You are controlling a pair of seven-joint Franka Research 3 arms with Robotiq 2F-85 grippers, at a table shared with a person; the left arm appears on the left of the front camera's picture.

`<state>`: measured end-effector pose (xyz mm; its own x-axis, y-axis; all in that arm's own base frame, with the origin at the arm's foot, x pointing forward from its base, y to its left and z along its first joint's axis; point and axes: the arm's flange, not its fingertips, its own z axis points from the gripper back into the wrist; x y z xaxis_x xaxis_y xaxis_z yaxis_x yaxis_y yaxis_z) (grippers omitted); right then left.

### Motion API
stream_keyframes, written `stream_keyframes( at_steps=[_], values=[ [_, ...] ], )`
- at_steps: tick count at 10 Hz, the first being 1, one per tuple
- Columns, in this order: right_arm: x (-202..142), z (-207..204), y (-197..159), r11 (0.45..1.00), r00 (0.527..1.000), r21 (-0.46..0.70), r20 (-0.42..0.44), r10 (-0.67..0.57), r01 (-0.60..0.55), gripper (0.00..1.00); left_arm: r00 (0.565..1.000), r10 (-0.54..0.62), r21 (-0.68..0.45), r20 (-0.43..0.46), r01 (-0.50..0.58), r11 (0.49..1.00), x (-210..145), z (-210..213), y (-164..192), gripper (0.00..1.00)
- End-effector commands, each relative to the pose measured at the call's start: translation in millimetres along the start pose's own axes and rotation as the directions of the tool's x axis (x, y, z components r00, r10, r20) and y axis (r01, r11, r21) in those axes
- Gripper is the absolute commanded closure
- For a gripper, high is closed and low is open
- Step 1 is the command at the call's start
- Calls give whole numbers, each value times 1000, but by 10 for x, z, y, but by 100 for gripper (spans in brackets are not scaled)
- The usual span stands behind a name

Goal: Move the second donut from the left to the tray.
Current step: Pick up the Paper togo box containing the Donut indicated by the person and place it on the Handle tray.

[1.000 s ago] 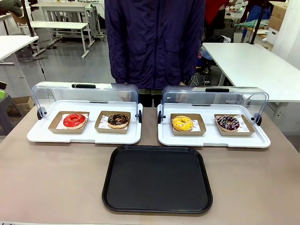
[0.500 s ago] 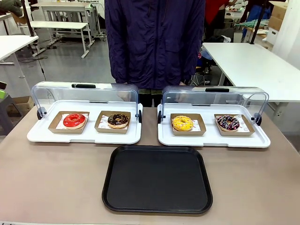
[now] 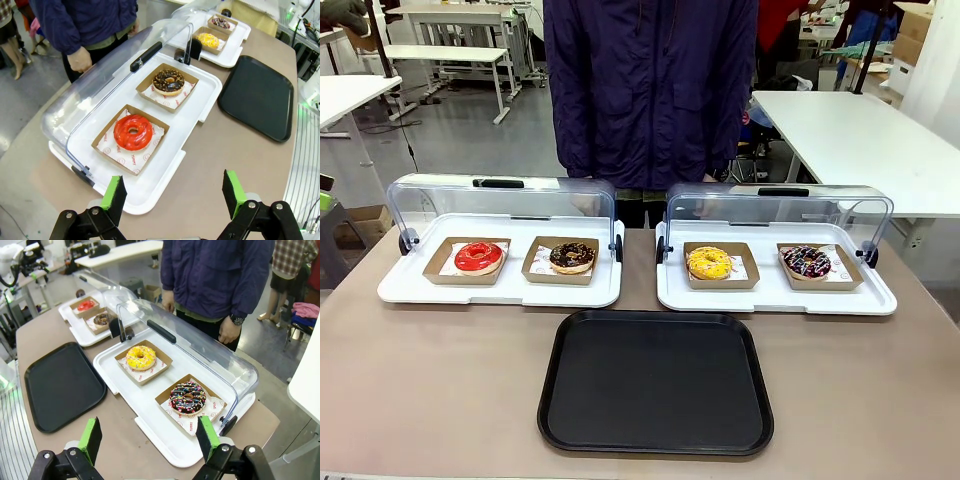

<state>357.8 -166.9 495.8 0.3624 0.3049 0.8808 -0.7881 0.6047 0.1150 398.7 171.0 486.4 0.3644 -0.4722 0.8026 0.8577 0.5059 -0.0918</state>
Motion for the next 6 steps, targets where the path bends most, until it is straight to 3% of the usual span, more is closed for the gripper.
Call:
stream_keyframes(
  at_steps=[1, 6],
  values=[
    [30, -12, -46, 1000, 999, -3, 32, 27, -27, 0, 1000, -5, -8, 16, 5, 1000, -1, -3, 4, 0],
    [30, -12, -46, 1000, 999, -3, 32, 27, -27, 0, 1000, -5, -8, 16, 5, 1000, -1, -3, 4, 0]
  ],
)
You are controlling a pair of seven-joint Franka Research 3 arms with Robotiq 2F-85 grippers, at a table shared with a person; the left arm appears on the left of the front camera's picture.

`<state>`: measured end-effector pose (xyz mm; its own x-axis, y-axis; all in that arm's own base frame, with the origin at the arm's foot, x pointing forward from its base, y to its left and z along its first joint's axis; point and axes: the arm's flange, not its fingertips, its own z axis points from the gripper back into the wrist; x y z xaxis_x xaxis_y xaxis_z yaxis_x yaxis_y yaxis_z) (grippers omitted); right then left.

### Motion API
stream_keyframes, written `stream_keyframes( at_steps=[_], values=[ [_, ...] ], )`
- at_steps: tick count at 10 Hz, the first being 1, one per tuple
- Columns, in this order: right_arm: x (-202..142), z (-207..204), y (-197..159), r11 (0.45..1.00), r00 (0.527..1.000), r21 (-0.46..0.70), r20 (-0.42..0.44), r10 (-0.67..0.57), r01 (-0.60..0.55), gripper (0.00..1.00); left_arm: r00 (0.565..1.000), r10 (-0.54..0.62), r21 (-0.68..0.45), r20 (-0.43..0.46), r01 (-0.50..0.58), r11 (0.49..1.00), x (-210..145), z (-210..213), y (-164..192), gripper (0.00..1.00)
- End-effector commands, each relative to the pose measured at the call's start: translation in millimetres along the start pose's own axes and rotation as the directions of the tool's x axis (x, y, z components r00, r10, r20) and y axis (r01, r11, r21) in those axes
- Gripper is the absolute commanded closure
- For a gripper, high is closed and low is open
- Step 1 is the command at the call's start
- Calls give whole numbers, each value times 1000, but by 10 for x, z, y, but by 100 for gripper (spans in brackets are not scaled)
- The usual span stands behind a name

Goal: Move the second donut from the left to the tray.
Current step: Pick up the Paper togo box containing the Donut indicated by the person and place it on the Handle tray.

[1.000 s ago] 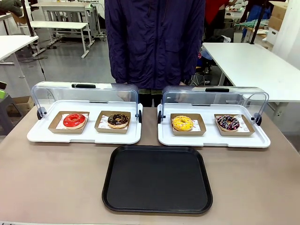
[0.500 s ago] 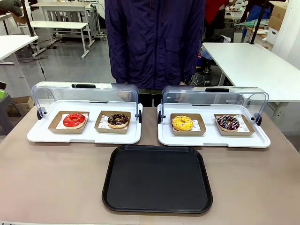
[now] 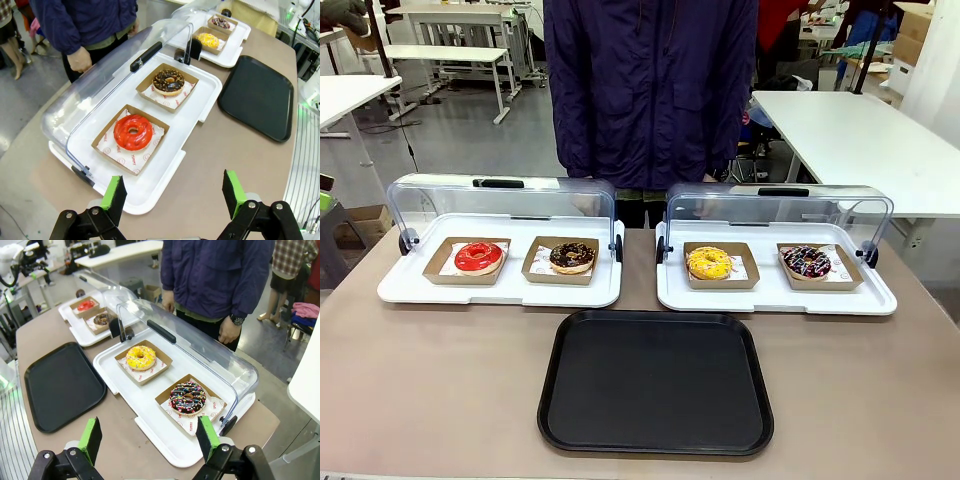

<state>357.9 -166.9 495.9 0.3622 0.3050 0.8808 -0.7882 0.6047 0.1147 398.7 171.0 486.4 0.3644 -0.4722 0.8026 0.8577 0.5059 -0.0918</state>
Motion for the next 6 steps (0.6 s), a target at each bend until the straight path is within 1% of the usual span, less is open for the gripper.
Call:
stream_keyframes(
  at_steps=[1, 6],
  values=[
    [29, -12, -45, 1000, 999, -3, 32, 26, -26, 0, 1000, -5, -8, 16, 5, 1000, -1, -3, 4, 0],
    [29, -12, -45, 1000, 999, -3, 32, 26, -26, 0, 1000, -5, -8, 16, 5, 1000, -1, -3, 4, 0]
  ],
)
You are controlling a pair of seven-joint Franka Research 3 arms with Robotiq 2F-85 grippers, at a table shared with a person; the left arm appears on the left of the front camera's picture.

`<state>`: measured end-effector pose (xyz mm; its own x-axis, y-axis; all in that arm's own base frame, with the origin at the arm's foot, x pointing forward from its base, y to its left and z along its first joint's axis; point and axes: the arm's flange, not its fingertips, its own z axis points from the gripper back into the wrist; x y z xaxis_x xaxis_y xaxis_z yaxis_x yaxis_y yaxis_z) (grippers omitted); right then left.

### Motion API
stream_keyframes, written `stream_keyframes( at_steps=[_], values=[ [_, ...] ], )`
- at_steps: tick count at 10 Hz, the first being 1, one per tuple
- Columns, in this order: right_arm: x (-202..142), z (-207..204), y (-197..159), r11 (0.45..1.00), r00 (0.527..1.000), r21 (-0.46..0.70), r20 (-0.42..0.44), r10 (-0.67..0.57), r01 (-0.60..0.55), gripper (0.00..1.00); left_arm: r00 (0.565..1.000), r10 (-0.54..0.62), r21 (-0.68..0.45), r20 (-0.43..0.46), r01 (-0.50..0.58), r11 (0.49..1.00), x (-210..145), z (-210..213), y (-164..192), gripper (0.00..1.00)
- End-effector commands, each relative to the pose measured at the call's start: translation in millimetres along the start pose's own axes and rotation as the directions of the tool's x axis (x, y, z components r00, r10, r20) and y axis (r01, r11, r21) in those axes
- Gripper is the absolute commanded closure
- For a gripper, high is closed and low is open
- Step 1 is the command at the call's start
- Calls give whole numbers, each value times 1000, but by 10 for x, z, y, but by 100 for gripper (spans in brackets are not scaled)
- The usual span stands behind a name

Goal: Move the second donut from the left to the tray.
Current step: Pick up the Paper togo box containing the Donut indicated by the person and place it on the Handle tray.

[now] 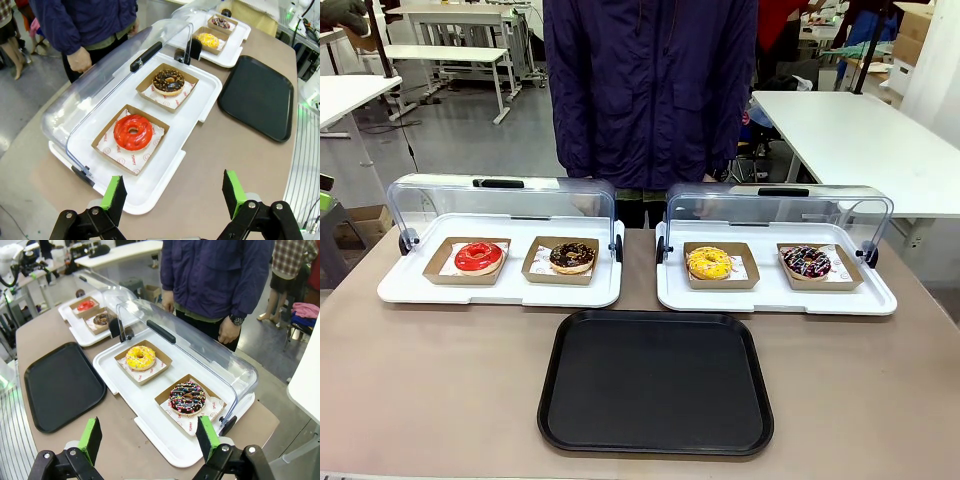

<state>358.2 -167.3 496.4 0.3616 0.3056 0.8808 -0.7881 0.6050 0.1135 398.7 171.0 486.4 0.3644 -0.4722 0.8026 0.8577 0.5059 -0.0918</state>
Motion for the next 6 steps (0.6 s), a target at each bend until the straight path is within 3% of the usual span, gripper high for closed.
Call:
stream_keyframes(
  at_steps=[1, 6],
  values=[
    [24, -16, -41, 1000, 999, -2, 32, 26, -25, 0, 1000, -5, -8, 16, 5, 1000, -1, -3, 4, 0],
    [24, -16, -41, 1000, 999, -2, 32, 26, -25, 0, 1000, -5, -8, 16, 5, 1000, -1, -3, 4, 0]
  ],
)
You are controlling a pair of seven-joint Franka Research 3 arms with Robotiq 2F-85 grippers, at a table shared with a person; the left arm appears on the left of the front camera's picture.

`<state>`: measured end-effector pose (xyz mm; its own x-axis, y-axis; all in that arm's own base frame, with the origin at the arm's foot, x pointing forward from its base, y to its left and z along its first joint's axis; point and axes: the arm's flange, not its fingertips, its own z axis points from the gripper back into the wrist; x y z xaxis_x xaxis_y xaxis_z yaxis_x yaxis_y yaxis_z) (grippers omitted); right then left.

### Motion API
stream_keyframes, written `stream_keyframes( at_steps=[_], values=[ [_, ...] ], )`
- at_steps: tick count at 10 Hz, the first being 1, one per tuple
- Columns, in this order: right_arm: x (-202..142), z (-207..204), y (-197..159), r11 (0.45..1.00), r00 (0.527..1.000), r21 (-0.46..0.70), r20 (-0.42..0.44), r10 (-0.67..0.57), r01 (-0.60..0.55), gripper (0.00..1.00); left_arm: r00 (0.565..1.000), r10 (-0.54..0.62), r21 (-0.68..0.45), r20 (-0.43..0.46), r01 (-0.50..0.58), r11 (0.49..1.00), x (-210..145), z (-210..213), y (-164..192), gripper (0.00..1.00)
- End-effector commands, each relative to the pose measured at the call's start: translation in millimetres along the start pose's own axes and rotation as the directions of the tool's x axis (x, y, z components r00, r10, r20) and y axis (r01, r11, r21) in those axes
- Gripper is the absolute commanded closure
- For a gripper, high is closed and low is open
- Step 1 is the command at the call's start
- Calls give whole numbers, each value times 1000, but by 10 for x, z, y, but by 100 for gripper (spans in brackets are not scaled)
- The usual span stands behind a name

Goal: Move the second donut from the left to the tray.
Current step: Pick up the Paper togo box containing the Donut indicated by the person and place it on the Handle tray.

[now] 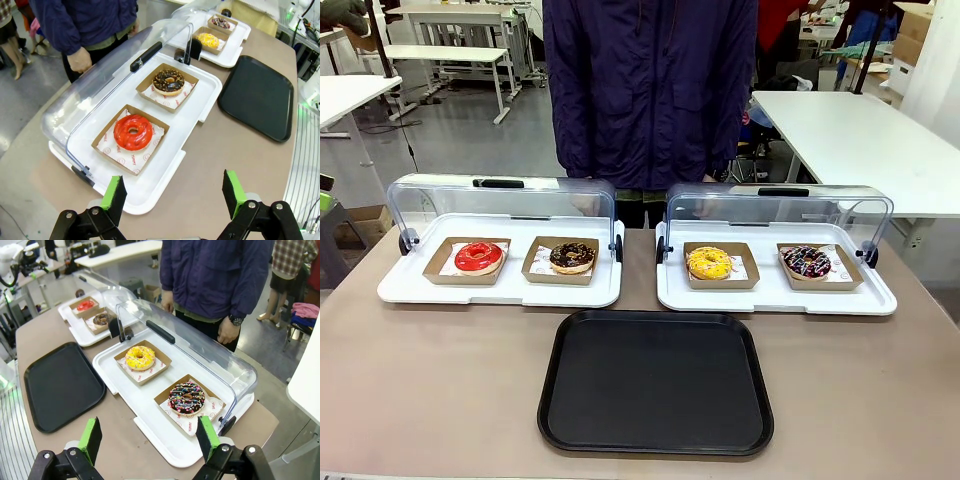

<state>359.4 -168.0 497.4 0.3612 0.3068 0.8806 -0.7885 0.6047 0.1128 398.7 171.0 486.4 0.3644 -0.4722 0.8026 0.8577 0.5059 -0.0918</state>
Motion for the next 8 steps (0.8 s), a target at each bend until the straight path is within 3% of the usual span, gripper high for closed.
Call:
stream_keyframes(
  at_steps=[1, 8],
  values=[
    [14, -20, -29, 1000, 999, -2, 33, 25, -25, 0, 1000, -5, -8, 16, 5, 1000, -1, -3, 4, 0],
    [14, -20, -29, 1000, 999, -2, 33, 25, -25, 0, 1000, -5, -8, 16, 5, 1000, -1, -3, 4, 0]
  ],
)
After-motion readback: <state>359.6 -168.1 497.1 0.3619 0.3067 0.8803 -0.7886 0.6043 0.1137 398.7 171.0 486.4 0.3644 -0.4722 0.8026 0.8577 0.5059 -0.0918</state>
